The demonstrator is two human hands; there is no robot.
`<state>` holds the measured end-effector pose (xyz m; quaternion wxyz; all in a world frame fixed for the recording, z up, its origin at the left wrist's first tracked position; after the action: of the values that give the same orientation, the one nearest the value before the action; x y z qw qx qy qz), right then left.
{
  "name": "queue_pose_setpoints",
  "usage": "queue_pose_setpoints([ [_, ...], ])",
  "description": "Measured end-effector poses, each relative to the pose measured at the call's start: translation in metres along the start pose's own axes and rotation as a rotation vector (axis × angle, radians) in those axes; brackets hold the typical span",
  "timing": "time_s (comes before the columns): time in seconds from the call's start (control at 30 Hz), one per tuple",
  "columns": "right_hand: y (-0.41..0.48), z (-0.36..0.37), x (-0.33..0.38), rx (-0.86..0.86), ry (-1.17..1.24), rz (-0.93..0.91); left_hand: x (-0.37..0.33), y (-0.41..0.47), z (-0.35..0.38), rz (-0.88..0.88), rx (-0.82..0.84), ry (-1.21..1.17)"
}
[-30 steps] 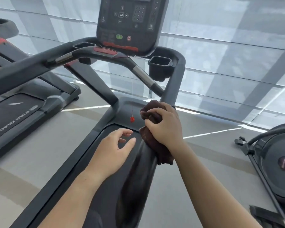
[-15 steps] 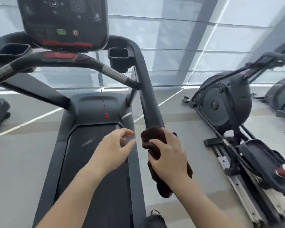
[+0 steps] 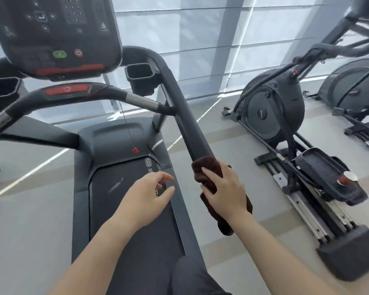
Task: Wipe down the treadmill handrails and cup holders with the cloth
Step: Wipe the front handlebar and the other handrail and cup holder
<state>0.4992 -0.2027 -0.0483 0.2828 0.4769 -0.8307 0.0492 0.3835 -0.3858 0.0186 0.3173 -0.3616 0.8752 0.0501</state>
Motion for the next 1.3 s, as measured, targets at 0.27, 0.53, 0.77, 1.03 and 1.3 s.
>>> queue_pose_setpoints([
  [0.27,0.064,0.021,0.002,-0.08,0.006,0.024,0.033,0.065,-0.021,0.007,0.026,0.026],
  [0.53,0.221,0.062,0.01,-0.068,0.073,0.031,0.071,0.174,-0.09,-0.021,-0.05,0.15],
  [0.77,0.309,0.077,0.025,-0.143,0.247,-0.09,0.107,0.237,-0.13,-0.034,-0.264,0.225],
  [1.03,0.343,0.134,0.125,0.025,0.547,-0.177,0.159,0.285,-0.181,-0.015,-0.444,0.497],
  [1.3,0.338,0.148,0.087,-0.084,0.315,-0.049,0.22,0.315,-0.188,-0.055,-0.336,0.733],
])
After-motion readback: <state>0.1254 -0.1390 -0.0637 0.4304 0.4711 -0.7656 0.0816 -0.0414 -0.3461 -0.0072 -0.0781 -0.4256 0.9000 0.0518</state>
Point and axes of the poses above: each hand's wrist, its own y-axis towards the middle knuckle, its own z-axis out of the palm, x = y × z, the point moved 2 cm from there along y, towards the middle knuckle, and after that the axes turned 11 degrees about y, right-handed, at the moved point
